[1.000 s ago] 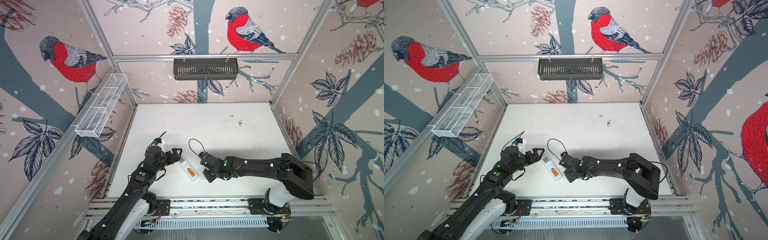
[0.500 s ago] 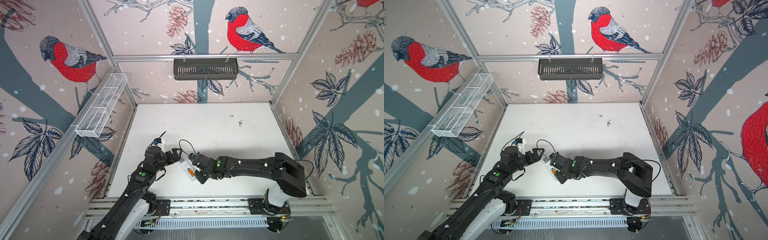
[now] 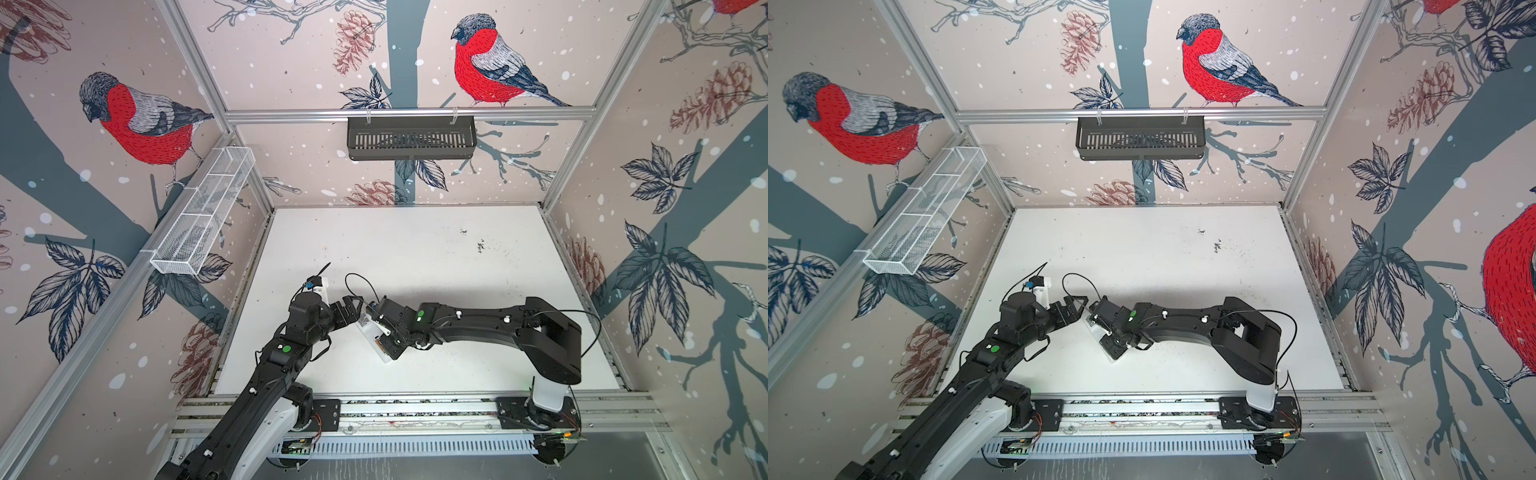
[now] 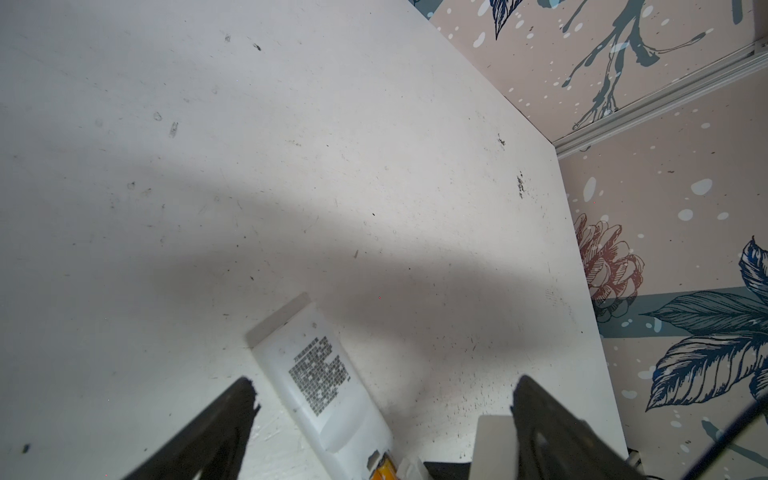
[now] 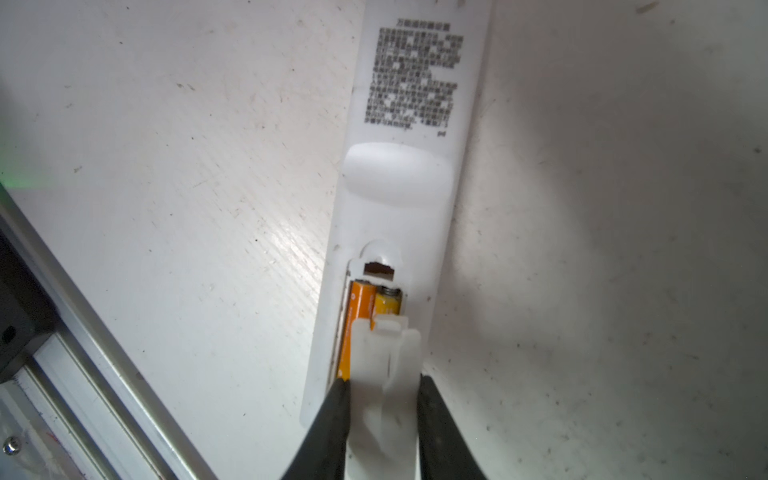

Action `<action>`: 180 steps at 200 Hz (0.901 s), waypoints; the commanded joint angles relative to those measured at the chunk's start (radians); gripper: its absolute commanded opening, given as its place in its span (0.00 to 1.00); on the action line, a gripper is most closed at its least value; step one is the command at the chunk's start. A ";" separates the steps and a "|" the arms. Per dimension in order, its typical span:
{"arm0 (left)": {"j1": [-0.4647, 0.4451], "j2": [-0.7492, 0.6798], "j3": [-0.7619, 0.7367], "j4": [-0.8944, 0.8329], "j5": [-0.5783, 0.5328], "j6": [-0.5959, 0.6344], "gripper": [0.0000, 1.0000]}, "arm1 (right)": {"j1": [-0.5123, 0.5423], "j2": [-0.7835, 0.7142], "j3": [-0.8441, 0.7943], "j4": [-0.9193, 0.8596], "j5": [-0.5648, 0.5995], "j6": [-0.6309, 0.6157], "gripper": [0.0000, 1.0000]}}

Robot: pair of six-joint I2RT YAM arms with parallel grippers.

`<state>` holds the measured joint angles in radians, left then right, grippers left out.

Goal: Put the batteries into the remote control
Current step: 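Carry the cover over the remote's battery compartment with the right gripper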

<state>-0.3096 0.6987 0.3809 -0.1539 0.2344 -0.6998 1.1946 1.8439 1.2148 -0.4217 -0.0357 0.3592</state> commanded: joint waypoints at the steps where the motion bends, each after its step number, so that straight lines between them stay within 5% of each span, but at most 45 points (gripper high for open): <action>1: 0.009 0.003 -0.002 0.052 0.011 0.017 0.96 | -0.002 0.010 0.021 -0.034 -0.015 -0.022 0.29; 180: 0.052 0.020 -0.005 0.072 0.055 0.019 0.96 | 0.047 -0.018 -0.071 0.201 0.110 0.014 0.29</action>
<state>-0.2630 0.7158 0.3790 -0.1154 0.2813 -0.6994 1.2343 1.8355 1.1561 -0.2707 0.0151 0.3534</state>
